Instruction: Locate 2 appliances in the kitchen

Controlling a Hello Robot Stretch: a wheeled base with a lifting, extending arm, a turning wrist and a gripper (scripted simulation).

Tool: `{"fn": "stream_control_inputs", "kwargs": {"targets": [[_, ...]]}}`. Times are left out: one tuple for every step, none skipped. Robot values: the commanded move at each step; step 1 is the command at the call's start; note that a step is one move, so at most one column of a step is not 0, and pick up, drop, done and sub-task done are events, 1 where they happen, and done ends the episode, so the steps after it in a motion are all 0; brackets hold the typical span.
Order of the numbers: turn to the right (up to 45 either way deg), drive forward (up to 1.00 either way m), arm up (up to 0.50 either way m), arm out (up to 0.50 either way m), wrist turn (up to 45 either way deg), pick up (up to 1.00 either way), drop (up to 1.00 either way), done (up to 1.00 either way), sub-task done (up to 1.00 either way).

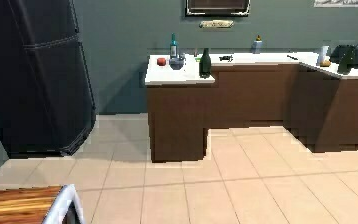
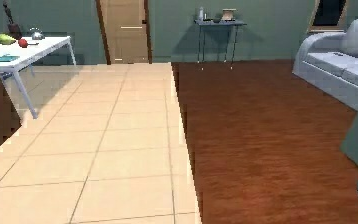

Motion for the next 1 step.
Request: {"fn": "stream_control_inputs", "kwargs": {"targets": [[-3.0,0.00,0.00,0.00,0.0,0.00,0.00,0.00,0.00]]}}
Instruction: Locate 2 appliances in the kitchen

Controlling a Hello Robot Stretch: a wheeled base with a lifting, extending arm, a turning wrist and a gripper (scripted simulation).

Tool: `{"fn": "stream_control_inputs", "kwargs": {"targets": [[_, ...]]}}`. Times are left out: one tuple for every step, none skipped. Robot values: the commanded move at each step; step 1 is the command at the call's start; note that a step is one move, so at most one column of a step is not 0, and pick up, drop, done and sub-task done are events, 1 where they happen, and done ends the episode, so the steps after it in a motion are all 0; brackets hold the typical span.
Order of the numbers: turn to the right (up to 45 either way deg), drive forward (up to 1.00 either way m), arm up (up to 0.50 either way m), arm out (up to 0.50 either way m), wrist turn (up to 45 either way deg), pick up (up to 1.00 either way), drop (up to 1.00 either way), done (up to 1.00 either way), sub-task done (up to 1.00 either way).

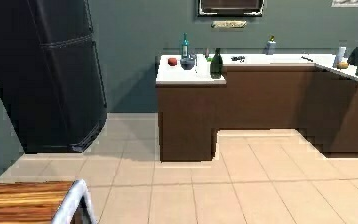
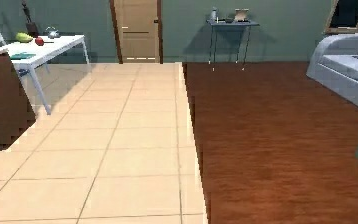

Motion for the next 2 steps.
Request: {"fn": "stream_control_inputs", "kwargs": {"targets": [[0.0,1.00,0.00,0.00,0.0,0.00,0.00,0.00,0.00],[0.0,0.10,0.00,0.00,0.0,0.00,0.00,0.00,0.00]]}}
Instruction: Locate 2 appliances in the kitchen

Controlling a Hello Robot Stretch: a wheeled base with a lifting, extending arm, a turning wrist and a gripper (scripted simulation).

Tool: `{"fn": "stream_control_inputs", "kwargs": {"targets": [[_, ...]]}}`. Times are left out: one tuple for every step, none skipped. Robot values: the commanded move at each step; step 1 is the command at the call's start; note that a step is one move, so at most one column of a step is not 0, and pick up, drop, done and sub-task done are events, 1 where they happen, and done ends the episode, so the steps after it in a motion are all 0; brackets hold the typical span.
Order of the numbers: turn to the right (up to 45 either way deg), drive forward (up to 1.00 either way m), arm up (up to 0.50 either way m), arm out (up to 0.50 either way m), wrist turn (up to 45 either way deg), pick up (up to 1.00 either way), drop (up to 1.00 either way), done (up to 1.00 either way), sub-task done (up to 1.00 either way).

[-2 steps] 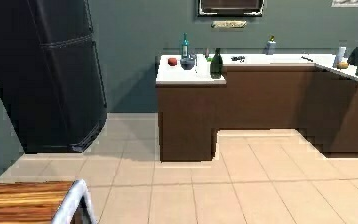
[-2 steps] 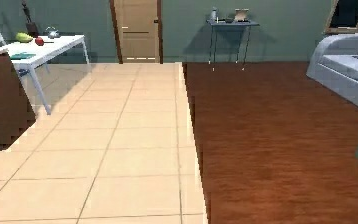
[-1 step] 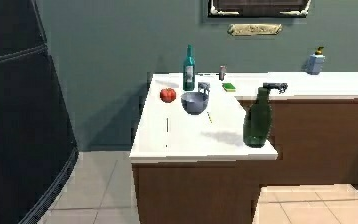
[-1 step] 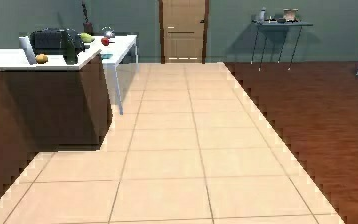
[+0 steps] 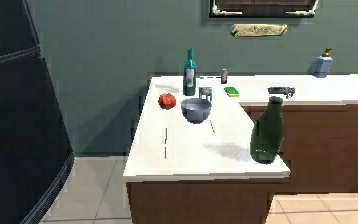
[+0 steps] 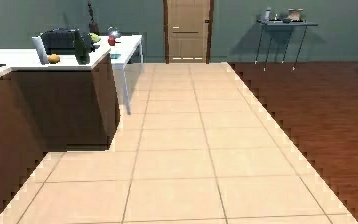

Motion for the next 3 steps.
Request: {"fn": "stream_control_inputs", "kwargs": {"targets": [[-45.0,0.00,0.00,0.00,0.0,0.00,0.00,0.00,0.00],[0.0,0.00,0.00,0.00,0.0,0.00,0.00,0.00,1.00],[45.0,0.00,0.00,0.00,0.0,0.00,0.00,0.00,0.00]]}}
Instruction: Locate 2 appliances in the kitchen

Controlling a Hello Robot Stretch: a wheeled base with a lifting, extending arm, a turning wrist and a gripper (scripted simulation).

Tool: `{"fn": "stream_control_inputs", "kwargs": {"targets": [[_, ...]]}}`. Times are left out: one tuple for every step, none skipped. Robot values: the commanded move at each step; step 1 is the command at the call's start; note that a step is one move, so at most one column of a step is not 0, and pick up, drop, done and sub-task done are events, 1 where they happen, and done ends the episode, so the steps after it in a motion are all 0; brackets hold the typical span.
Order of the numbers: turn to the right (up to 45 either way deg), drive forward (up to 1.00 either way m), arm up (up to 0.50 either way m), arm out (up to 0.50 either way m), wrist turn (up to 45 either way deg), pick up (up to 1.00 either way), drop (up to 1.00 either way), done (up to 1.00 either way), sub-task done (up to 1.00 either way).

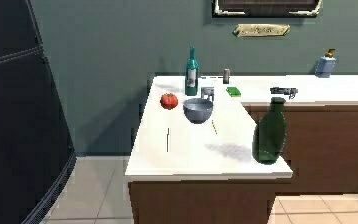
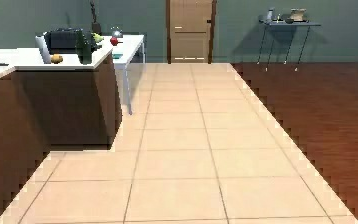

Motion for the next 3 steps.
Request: {"fn": "stream_control_inputs", "kwargs": {"targets": [[45.0,0.00,0.00,0.00,0.0,0.00,0.00,0.00,0.00],[42.0,0.00,0.00,0.00,0.0,0.00,0.00,0.00,0.00],[0.0,1.00,0.00,0.00,0.0,0.00,0.00,0.00,0.00]]}}
